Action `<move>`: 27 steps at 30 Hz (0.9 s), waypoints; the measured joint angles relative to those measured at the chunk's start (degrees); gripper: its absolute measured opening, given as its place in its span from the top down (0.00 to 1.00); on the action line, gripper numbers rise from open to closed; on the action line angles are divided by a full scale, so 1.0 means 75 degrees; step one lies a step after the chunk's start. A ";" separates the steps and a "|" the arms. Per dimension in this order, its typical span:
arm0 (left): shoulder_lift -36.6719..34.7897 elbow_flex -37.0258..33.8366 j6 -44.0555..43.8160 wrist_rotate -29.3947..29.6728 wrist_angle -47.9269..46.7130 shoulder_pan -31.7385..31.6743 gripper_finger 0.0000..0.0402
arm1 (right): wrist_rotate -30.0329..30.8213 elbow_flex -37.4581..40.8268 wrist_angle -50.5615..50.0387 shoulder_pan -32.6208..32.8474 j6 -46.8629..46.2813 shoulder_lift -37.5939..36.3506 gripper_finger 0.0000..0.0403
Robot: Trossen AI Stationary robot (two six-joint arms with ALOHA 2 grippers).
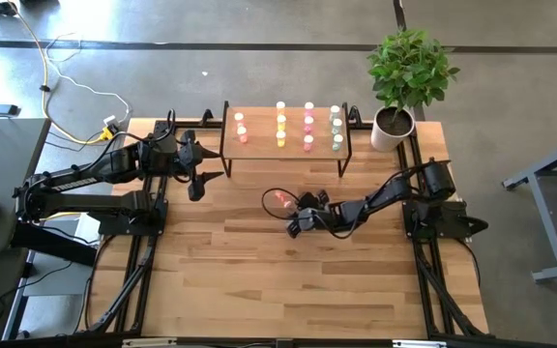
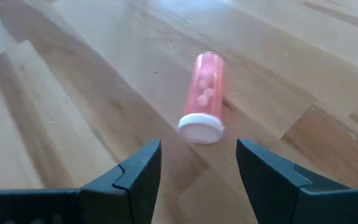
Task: Pick and place medicine bottles onto shelf by color
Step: Put the pink pill bottle on the shelf aligned with the pink pill bottles
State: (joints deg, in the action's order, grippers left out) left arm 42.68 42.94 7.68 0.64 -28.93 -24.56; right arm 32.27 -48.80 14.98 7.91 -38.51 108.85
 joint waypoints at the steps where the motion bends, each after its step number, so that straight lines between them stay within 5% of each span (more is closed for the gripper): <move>1: 0.0000 0.0000 0.0000 0.0004 0.0000 0.0000 0.41 | -0.0043 0.0000 0.0020 -0.0052 0.0002 0.0018 0.51; 17: 0.0009 0.0000 0.0003 0.0310 0.0015 -0.0009 0.41 | -0.0660 -0.0026 0.0623 -0.0526 0.0493 0.0271 0.51; 27: 0.0009 0.0000 -0.0002 0.0470 0.0015 -0.0007 0.41 | -0.1136 -0.0029 0.0724 -0.0747 0.0540 0.0301 0.61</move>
State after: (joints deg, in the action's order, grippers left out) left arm 42.74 42.94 7.67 4.17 -28.82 -24.61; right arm 23.75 -49.01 20.41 2.30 -34.46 111.11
